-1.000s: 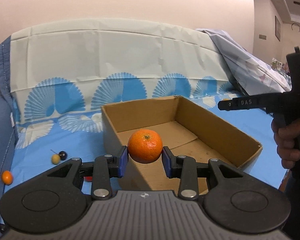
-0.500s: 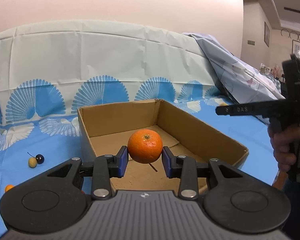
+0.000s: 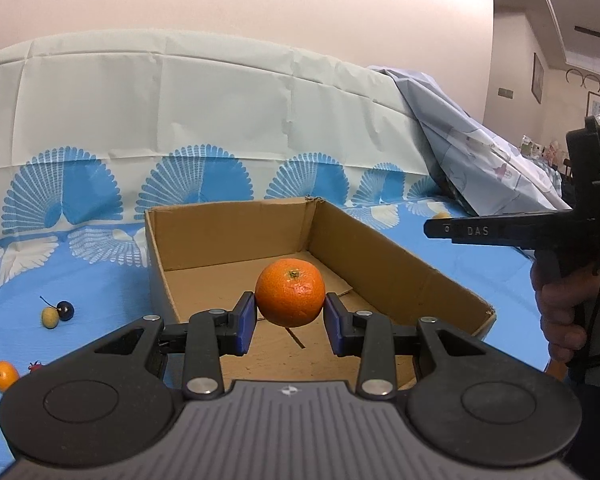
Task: Organize fruits
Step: 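Open the right tool to drop the yellow-green fruit while the left tool releases the mandarin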
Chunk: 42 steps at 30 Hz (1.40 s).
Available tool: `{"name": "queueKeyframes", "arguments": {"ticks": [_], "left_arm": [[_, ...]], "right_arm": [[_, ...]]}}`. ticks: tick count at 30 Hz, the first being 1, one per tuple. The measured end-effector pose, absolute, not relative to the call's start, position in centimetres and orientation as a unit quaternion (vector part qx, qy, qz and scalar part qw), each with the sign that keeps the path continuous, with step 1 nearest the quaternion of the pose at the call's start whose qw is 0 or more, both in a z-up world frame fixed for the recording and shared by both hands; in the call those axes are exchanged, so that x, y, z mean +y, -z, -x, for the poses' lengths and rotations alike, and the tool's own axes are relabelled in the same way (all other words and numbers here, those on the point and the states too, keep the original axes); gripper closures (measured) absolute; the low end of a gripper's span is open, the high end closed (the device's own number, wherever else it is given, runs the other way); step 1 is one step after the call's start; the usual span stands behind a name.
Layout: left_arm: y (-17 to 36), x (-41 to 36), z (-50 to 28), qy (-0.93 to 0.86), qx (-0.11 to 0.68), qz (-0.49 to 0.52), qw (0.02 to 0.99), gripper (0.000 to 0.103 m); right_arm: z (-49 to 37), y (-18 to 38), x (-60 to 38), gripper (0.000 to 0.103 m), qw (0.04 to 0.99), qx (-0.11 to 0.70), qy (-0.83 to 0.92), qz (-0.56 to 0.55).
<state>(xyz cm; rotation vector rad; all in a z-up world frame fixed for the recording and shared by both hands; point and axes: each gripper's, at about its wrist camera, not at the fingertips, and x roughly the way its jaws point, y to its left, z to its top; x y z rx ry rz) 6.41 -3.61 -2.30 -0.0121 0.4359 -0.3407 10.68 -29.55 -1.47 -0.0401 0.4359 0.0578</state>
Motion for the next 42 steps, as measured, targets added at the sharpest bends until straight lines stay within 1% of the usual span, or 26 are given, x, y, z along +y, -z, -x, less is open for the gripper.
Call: {"name": "queueKeyframes", "arguments": {"ticks": [42], "left_arm": [[2.9, -5.6, -6.1, 0.192, 0.205, -0.028, 0.959, 0.063]], "right_arm": [[-11.0, 1.6, -28.5, 0.076, 0.974, 0.219, -0.041, 0.033]]}}
